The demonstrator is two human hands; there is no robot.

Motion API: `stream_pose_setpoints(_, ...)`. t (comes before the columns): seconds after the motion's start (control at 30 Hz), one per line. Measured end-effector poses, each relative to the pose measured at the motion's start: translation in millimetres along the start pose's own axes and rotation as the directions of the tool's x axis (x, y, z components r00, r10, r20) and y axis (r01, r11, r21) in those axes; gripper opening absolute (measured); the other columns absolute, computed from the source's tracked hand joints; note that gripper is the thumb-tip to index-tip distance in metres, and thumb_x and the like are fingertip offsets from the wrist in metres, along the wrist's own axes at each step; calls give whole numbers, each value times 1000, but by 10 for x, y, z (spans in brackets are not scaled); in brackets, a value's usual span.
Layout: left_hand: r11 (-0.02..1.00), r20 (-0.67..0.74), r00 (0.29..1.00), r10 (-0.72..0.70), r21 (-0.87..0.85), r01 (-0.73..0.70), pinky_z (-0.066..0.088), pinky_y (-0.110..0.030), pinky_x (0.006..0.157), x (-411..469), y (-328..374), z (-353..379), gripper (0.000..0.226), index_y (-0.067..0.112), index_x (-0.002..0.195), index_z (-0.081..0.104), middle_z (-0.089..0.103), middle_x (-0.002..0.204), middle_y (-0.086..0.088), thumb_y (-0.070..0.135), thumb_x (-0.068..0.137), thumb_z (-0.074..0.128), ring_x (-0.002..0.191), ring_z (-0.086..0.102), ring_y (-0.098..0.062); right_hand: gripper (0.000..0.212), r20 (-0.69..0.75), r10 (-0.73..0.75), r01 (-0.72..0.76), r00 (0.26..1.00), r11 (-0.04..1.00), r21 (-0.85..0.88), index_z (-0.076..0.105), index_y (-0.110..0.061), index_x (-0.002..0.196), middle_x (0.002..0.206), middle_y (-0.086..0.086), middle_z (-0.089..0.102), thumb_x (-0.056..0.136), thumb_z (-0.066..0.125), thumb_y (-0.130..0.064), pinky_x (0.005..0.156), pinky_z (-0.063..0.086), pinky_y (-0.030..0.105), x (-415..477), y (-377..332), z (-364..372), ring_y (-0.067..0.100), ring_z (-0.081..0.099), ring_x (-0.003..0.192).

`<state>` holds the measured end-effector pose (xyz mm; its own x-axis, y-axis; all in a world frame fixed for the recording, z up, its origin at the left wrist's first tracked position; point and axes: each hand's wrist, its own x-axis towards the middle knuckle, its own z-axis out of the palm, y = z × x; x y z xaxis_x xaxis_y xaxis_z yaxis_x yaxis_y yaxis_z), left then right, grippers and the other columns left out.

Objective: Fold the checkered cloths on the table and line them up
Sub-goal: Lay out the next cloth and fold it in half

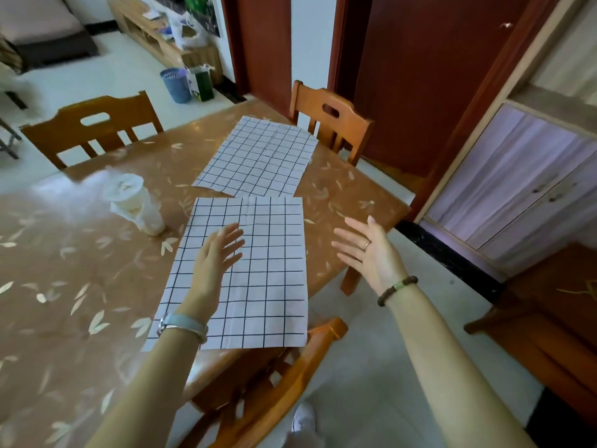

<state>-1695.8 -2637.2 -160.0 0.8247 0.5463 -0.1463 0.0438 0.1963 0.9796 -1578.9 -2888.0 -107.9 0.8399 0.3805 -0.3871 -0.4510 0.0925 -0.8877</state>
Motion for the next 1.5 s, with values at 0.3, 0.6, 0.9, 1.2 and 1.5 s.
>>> stream_pose_setpoints(0.3, 980, -88, 996, 10, 198, 8, 49, -30, 100, 3, -284, -108, 24, 14, 122, 64, 69, 118, 3, 12, 100, 54, 114, 63, -12, 43, 83, 68, -60, 994, 993, -103, 60, -20, 121, 119, 6, 68, 101, 32, -45, 98, 48, 40, 487, 149, 138, 23, 66, 107)
stream_pose_setpoints(0.6, 908, -174, 985, 2, 413, 71, 47, -21, 99, -182, -664, -186, 24, 24, 121, 63, 66, 122, 10, 16, 99, 57, 114, 61, -1, 31, 235, 124, -45, 964, 948, -315, 64, -21, 114, 113, 4, 70, 101, 42, -38, 97, 50, 37, 982, 337, 185, 21, 68, 102)
stream_pose_setpoints(0.9, 726, -263, 963, 51, 673, 145, 41, -25, 104, -562, -1043, 2, 39, 38, 126, 57, 58, 127, 23, 17, 94, 64, 121, 51, 5, 16, 539, 186, 192, 822, 799, -570, 63, -28, 109, 115, -3, 66, 98, 51, -29, 95, 50, 28, 1443, 638, 96, 14, 64, 106)
stream_pose_setpoints(1.2, 269, -101, 995, -12, 958, 100, 27, -41, 119, -728, -1326, 18, 73, 31, 143, 45, 33, 157, 4, 11, 79, 74, 145, 28, -17, 39, 752, 335, 628, 568, 415, -659, 53, -28, 131, 135, -8, 51, 93, 58, -19, 105, 36, 25, 1577, 969, -4, 7, 42, 126)
stream_pose_setpoints(1.5, -143, 151, 987, -52, 977, -157, 25, -49, 118, -693, -1762, -91, 96, 23, 149, 38, 35, 157, -7, 3, 64, 78, 145, 32, -26, 74, 891, 340, 951, 300, -38, -306, 44, -26, 141, 154, 1, 31, 77, 68, 3, 119, 11, 32, 1662, 1562, -230, 21, 24, 143)
